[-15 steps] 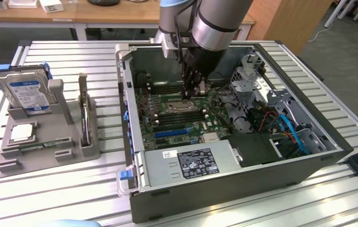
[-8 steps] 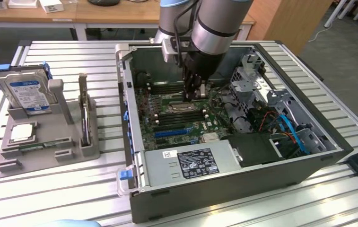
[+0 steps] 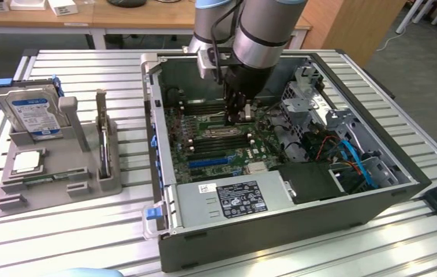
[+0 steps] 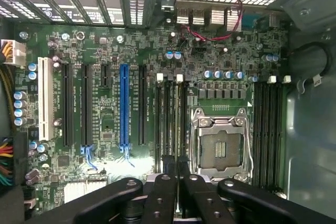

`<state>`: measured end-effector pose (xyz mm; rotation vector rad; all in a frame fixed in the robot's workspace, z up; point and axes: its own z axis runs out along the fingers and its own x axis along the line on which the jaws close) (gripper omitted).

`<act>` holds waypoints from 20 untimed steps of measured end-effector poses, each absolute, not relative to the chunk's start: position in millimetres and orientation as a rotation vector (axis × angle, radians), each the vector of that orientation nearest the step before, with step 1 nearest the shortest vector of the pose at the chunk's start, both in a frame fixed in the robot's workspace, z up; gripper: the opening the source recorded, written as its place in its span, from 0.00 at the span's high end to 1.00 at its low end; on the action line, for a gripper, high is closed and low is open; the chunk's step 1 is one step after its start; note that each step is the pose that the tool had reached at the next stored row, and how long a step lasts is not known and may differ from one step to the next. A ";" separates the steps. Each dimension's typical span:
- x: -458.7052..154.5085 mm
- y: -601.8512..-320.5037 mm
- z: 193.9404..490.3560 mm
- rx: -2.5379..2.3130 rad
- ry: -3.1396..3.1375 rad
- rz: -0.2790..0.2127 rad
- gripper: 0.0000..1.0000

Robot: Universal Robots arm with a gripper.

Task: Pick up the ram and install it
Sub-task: 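Insert the ram into the slot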

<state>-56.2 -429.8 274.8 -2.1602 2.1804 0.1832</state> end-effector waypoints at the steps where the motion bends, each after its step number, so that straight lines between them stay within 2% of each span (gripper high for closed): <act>1: -56.2 -426.9 274.6 -2.166 2.186 0.173 0.88; 6: -56.2 -417.6 273.4 -2.185 2.207 0.133 0.88; 20: -56.2 -417.6 261.1 -2.186 2.208 0.131 0.88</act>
